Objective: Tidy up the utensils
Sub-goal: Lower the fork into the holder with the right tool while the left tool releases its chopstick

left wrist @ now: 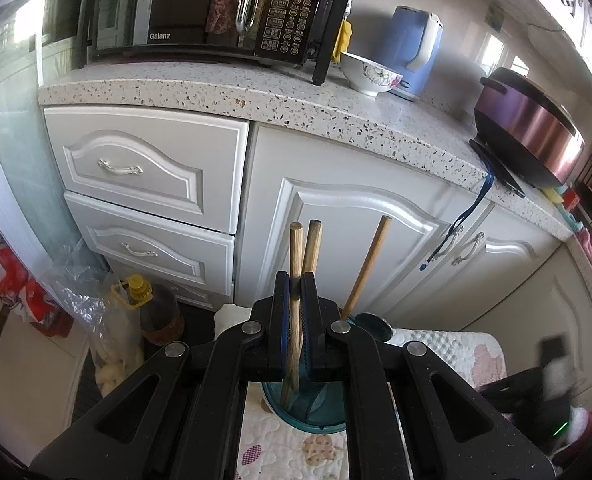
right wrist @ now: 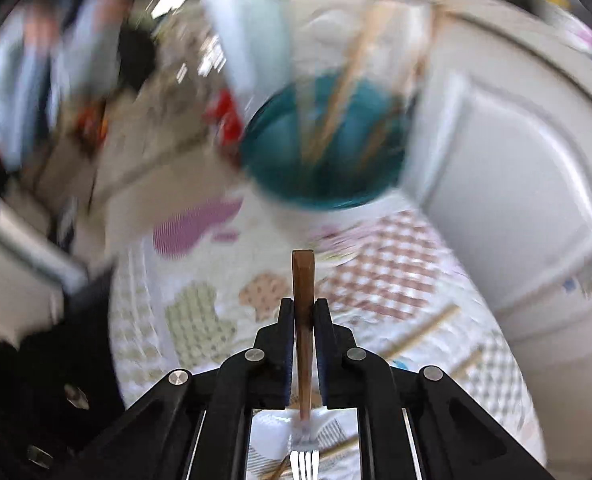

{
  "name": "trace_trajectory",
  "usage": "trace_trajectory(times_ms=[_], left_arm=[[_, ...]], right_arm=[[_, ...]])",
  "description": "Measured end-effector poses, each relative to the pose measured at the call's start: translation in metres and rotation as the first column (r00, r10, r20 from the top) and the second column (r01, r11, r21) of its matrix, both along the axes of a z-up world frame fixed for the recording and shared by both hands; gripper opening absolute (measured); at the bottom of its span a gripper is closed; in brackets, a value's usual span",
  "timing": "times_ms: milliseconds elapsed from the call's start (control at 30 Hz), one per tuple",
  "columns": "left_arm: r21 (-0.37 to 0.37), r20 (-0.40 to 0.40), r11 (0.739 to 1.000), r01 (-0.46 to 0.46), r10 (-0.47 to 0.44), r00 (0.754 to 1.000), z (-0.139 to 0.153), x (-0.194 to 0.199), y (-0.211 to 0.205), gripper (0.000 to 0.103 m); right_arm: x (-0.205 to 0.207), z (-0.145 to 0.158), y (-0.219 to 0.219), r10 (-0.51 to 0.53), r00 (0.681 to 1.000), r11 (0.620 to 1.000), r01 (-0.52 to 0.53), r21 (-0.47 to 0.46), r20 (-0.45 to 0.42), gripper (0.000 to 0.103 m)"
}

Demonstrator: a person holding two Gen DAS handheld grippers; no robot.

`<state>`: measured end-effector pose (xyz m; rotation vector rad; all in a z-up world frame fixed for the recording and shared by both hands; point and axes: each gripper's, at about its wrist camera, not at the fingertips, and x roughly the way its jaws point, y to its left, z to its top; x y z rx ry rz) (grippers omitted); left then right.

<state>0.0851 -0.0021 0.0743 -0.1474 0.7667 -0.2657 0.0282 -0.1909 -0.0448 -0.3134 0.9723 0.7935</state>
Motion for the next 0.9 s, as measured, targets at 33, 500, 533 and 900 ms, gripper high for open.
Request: trace_trajectory(times_ms=[33,500,533,900], left_arm=[[-0.002,-0.002,1.000,0.000,0.000,1.000,0.000,-0.001,0.000,0.004],[0.030,0.011,1.000,0.001,-0.002,1.000,0.006,-0.006,-0.005,0.004],[0.034,0.011,0.999,0.001,-0.001,1.000,0.006,-0.006,-0.006,0.004],[0.083,0.026,0.997,0.012,-0.014,1.000,0.015,-0.011,-0.011,0.004]], right_arm=[[0.000,0.009,-0.014,-0.044,0.999,0.998,0.045,0.045,-0.005,0.009],[-0.015,0.107,-0.073,-0.186,0.982,0.906,0.157,0.393,0.036,0.009],[-0.014,0.117,-0.073,-0.178,0.983,0.900,0.145,0.410,0.043,0.009],[0.023,0.178,-0.032,-0.222,0.961,0.890,0.131,0.436,0.163,0.009]])
